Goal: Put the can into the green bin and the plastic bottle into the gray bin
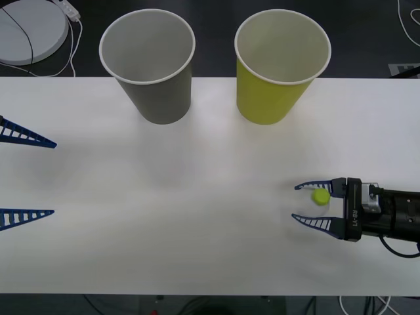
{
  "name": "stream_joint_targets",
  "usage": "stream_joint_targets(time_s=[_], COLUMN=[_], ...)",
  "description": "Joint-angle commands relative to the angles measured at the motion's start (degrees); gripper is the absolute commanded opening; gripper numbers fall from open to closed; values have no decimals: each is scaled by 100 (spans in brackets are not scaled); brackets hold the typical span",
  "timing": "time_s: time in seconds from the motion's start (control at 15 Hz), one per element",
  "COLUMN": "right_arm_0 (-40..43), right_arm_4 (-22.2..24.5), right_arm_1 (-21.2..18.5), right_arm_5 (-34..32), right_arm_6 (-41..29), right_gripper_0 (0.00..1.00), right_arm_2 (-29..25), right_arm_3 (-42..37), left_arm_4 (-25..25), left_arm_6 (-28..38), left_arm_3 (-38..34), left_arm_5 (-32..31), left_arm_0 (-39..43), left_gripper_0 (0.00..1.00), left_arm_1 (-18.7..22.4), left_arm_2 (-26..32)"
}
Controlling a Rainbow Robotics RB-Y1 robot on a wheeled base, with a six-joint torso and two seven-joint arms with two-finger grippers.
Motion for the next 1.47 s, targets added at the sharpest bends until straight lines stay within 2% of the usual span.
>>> stream_joint_targets(time_s=[0.07,0.4,0.8,1.07,1.47], right_arm_0=[0,9,281,1020,1872], right_arm_4=[-5,-14,-313,-304,-304], right_arm_1=[0,-44,-501,-853,-1152], right_arm_5=[-18,-53,35,369,1028], right_arm_6=[-8,-44,-386,-1107,-1713], right_gripper_0=[0,0,0,0,0], right_arm_2=[0,0,-97,-668,-1485], right_arm_3=[-1,-1,-502,-1521,-2752], left_arm_4=[0,0,0,0,0], left_arm_6=[0,0,0,0,0], left_arm_3=[0,0,0,0,0], left_arm_5=[0,0,0,0,0], left_arm_0=[0,0,0,0,0], left_gripper_0=[100,100,100,100,100], left_arm_1=[0,0,0,0,0], left_arm_2=[0,0,0,0,0])
